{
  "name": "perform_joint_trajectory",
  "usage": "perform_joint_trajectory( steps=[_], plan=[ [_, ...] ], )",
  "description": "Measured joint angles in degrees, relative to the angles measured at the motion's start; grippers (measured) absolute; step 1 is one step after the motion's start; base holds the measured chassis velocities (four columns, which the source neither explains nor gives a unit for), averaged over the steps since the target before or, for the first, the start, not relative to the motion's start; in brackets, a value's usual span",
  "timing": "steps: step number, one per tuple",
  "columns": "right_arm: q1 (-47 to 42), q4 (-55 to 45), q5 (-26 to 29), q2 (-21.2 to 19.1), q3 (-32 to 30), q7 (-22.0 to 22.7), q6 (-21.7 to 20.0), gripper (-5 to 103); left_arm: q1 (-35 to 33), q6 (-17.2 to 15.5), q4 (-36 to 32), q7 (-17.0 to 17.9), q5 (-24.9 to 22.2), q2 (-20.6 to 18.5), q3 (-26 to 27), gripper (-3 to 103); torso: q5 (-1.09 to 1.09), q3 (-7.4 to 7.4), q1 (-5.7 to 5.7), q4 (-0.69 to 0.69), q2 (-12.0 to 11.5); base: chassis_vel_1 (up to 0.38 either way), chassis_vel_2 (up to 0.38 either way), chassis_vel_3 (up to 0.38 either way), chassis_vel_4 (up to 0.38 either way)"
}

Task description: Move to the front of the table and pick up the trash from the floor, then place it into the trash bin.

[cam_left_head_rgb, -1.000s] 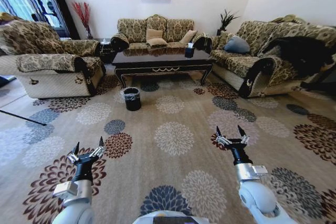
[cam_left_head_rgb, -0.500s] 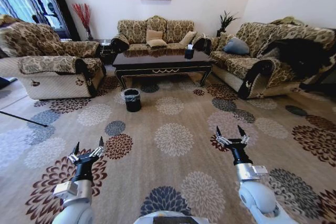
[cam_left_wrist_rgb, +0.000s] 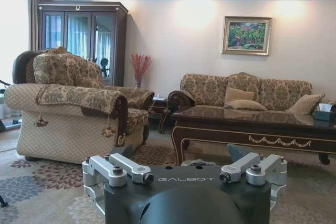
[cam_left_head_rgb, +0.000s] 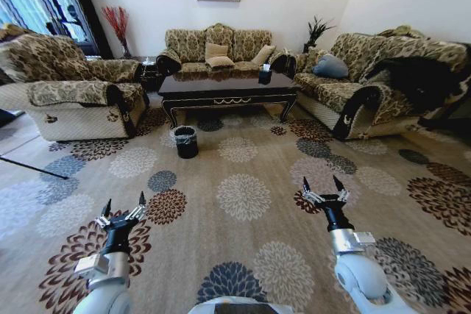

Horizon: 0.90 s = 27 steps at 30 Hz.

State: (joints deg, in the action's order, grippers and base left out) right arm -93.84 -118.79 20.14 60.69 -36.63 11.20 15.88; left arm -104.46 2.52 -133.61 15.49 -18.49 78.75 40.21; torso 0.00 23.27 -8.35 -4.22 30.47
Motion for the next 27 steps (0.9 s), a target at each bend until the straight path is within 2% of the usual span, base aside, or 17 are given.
perform_joint_trajectory(
  steps=[14,18,27],
  plan=[
    [0.00,0.00,0.00,0.00,0.00,0.00,0.00,100,0.00,0.00,0.00,0.00,0.00,0.00,0.00,100,0.00,1.74,-1.05,0.00,2.76,0.000,0.000,0.000,0.000],
    [0.00,0.00,0.00,0.00,0.00,0.00,0.00,100,0.00,0.00,0.00,0.00,0.00,0.00,0.00,100,0.00,2.76,-1.72,0.00,4.45,0.000,0.000,0.000,0.000],
    [0.00,0.00,0.00,0.00,0.00,0.00,0.00,100,0.00,0.00,0.00,0.00,0.00,0.00,0.00,100,0.00,3.90,-2.67,0.00,6.57,0.000,0.000,0.000,0.000]
  ],
)
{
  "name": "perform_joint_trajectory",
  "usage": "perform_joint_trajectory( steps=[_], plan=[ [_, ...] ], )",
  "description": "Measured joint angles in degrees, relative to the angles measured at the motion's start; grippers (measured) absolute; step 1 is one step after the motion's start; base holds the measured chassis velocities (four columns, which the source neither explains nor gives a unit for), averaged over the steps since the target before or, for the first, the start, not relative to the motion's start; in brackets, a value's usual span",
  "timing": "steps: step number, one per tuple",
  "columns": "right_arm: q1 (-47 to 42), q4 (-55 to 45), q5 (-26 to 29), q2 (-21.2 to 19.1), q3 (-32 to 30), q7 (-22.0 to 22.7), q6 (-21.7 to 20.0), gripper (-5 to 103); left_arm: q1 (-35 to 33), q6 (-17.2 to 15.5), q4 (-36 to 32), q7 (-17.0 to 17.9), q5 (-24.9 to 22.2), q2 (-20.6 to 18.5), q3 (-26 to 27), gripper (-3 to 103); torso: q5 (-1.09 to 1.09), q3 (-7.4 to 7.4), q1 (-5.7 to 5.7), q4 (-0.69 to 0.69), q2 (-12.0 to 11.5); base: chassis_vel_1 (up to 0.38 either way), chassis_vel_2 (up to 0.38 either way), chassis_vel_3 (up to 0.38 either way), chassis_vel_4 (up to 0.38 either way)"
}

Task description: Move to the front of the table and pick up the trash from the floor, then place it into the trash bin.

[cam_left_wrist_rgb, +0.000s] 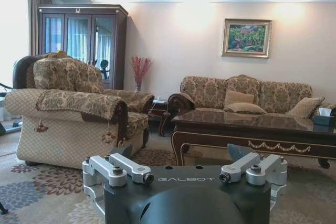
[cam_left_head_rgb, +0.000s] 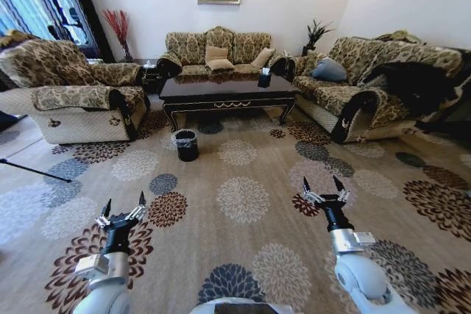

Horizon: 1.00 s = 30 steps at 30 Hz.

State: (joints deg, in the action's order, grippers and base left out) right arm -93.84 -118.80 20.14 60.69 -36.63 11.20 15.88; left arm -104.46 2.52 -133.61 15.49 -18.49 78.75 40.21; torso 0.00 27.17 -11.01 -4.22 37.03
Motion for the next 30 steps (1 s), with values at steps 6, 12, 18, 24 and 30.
perform_joint_trajectory(
  steps=[6,12,18,24,30],
  plan=[
    [0.00,0.00,0.00,0.00,0.00,0.00,0.00,100,0.00,0.00,0.00,0.00,0.00,0.00,0.00,100,0.00,0.68,-0.48,0.00,1.16,0.000,0.000,0.000,0.000],
    [0.00,0.00,0.00,0.00,0.00,0.00,0.00,100,0.00,0.00,0.00,0.00,0.00,0.00,0.00,100,0.00,1.63,-1.08,0.00,2.69,0.000,0.000,0.000,0.000],
    [0.00,0.00,0.00,0.00,0.00,0.00,0.00,100,0.00,-0.01,0.00,0.00,0.00,0.00,0.00,100,0.00,2.64,-1.80,0.00,4.42,0.000,0.000,0.000,0.000],
    [0.00,0.00,0.00,0.00,0.00,0.00,0.00,100,0.00,0.00,0.00,0.00,0.00,0.00,0.00,100,0.00,3.39,-2.42,0.00,5.81,0.000,0.000,0.000,0.000],
    [0.00,0.00,0.00,0.00,0.00,0.00,0.00,100,0.00,0.00,0.00,0.00,0.00,0.00,0.00,100,0.00,4.14,-2.94,0.00,7.07,0.000,0.000,0.000,0.000]
  ],
)
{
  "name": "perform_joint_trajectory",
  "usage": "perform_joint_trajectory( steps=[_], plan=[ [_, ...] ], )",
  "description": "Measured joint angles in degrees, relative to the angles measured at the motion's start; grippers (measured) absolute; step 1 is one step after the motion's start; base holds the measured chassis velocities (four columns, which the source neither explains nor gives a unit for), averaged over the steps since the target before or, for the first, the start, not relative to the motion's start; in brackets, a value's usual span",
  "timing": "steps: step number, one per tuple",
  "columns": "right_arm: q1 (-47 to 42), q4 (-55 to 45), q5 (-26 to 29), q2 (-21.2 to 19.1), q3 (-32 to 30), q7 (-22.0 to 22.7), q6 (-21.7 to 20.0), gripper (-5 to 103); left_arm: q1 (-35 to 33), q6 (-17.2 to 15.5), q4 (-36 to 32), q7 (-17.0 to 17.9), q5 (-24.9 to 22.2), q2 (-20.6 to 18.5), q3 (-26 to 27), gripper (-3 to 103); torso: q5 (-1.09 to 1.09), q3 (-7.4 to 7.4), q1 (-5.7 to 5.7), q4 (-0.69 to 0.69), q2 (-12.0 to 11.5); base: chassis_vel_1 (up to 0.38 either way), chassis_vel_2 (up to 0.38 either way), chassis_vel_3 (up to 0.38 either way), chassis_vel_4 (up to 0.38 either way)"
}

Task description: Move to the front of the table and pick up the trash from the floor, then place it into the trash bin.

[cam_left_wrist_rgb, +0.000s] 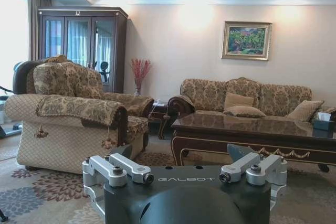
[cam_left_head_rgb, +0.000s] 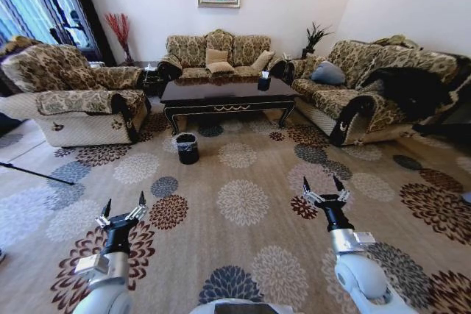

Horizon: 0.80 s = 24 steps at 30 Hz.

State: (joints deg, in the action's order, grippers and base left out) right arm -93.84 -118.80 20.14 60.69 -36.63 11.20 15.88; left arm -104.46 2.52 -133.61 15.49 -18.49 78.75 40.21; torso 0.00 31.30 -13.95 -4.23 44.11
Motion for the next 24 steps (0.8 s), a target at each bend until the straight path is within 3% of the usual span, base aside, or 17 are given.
perform_joint_trajectory(
  steps=[24],
  plan=[
    [0.00,0.00,0.00,0.00,0.00,0.00,0.00,100,0.00,0.00,0.00,0.00,0.00,0.00,0.00,100,0.00,3.51,-2.63,0.00,6.14,0.000,0.000,0.000,0.000]
  ],
)
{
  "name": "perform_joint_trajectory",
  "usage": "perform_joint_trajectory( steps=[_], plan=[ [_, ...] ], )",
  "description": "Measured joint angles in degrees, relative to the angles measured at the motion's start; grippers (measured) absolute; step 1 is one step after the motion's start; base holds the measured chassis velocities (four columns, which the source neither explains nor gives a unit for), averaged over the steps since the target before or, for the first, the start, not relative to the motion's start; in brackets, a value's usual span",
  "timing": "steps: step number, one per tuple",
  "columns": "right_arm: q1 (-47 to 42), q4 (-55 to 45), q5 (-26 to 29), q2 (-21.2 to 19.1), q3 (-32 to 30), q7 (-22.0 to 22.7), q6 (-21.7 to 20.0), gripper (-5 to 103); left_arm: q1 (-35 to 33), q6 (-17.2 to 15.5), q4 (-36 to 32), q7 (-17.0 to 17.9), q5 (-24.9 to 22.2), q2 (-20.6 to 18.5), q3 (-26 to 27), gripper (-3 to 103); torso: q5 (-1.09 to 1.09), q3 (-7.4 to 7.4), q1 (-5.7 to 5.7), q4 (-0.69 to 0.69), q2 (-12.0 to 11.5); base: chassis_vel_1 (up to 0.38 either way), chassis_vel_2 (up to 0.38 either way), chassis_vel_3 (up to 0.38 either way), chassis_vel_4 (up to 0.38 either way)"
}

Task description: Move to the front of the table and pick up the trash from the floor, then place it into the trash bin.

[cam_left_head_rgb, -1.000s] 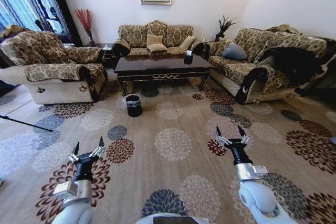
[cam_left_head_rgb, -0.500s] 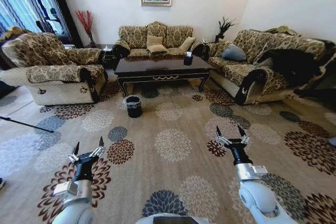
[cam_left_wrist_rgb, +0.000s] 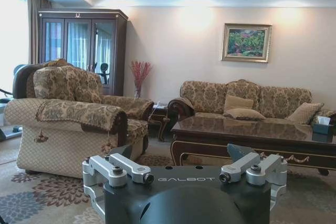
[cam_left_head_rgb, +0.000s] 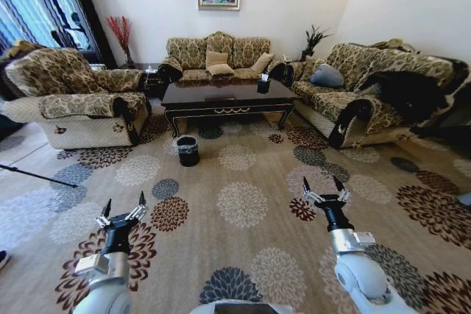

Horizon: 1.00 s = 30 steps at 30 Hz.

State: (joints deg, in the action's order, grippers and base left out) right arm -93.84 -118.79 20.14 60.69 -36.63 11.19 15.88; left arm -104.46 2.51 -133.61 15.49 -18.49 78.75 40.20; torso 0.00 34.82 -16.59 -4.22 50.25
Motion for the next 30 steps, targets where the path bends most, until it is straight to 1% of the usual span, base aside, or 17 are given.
perform_joint_trajectory(
  steps=[6,8,12,14,24,30],
  plan=[
    [0.00,0.00,0.00,0.00,0.00,0.00,0.00,100,0.00,0.00,0.00,0.00,0.00,0.00,0.00,100,0.00,1.05,-0.78,0.00,1.84,0.000,0.000,0.000,0.000],
    [0.00,0.00,0.00,0.00,0.00,0.00,0.00,100,0.00,0.00,0.00,0.00,0.00,0.00,0.00,100,0.00,1.17,-0.87,0.00,2.05,0.000,0.000,0.000,0.000],
    [0.00,0.00,0.00,0.00,0.00,0.00,0.00,100,0.00,0.00,0.00,0.00,0.00,0.00,0.00,100,0.00,1.92,-1.47,0.00,3.40,0.000,0.000,0.000,0.000],
    [0.00,0.00,0.00,0.00,0.00,0.00,0.00,100,0.00,0.00,0.00,0.00,0.00,0.00,0.00,100,0.00,2.05,-1.58,0.00,3.65,0.000,0.000,0.000,0.000],
    [0.00,0.00,0.00,0.00,0.00,0.00,0.00,100,0.00,0.00,0.00,0.00,0.00,0.00,0.00,100,0.00,3.74,-2.96,0.00,6.71,0.000,0.000,0.000,0.000],
    [0.00,0.00,0.00,0.00,0.00,0.00,0.00,100,0.00,0.00,0.00,0.00,0.00,0.00,0.00,100,0.00,4.39,-3.49,0.00,7.89,0.000,0.000,0.000,0.000]
  ],
)
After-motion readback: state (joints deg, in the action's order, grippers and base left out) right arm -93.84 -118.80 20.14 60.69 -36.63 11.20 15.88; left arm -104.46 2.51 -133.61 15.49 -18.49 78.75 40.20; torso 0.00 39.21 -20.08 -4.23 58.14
